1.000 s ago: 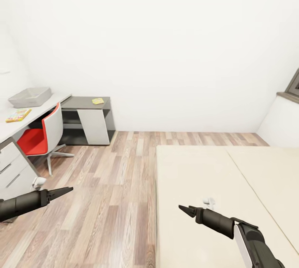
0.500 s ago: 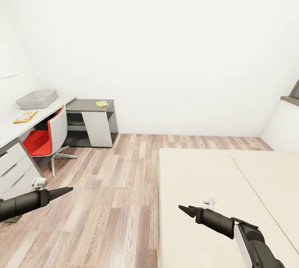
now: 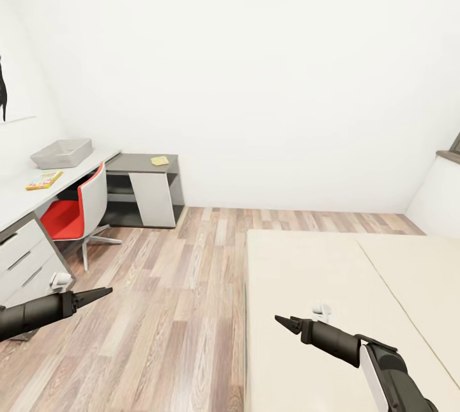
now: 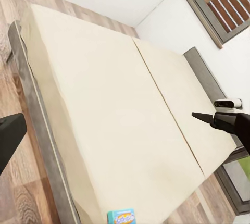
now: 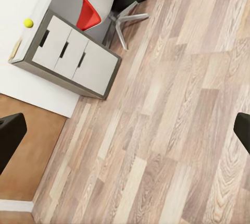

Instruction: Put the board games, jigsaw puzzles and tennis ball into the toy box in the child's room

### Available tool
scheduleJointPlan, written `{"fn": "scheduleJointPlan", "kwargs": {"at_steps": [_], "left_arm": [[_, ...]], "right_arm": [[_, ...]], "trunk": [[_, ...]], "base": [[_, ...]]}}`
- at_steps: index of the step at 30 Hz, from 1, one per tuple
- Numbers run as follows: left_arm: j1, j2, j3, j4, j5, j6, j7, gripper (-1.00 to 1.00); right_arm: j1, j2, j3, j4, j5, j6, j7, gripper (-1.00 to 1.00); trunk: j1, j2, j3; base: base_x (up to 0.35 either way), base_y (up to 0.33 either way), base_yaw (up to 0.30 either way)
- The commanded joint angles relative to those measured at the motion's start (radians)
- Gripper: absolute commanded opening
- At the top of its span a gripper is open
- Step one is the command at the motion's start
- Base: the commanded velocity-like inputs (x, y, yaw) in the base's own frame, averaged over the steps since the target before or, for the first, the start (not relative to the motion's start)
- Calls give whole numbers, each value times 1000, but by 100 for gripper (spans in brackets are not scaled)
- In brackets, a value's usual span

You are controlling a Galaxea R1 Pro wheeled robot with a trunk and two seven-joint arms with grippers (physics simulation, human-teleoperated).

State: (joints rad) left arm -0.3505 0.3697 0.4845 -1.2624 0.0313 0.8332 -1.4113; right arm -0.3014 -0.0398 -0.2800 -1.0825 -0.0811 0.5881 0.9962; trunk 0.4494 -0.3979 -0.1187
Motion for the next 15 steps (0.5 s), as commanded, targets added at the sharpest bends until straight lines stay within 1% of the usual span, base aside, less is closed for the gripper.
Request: {"fn": "scheduleJointPlan", "kwargs": {"at_steps": [1,7,15], "left_arm": [[-1,0,0,0,1,10,-3,100],[-1,0,0,0,1,10,-3,100],[-1,0,0,0,1,10,-3,100]], "right_arm": [[-1,0,-1,0,-6,8,1,100],[-1,0,-1,0,-6,9,1,100],[-1,0,-1,2,-6,8,1,100]], "trunk": [[1,-2,-2],[1,-2,-1],[1,-2,3]], "base": [[0,0,11],[0,0,-1],[0,0,-89]]}}
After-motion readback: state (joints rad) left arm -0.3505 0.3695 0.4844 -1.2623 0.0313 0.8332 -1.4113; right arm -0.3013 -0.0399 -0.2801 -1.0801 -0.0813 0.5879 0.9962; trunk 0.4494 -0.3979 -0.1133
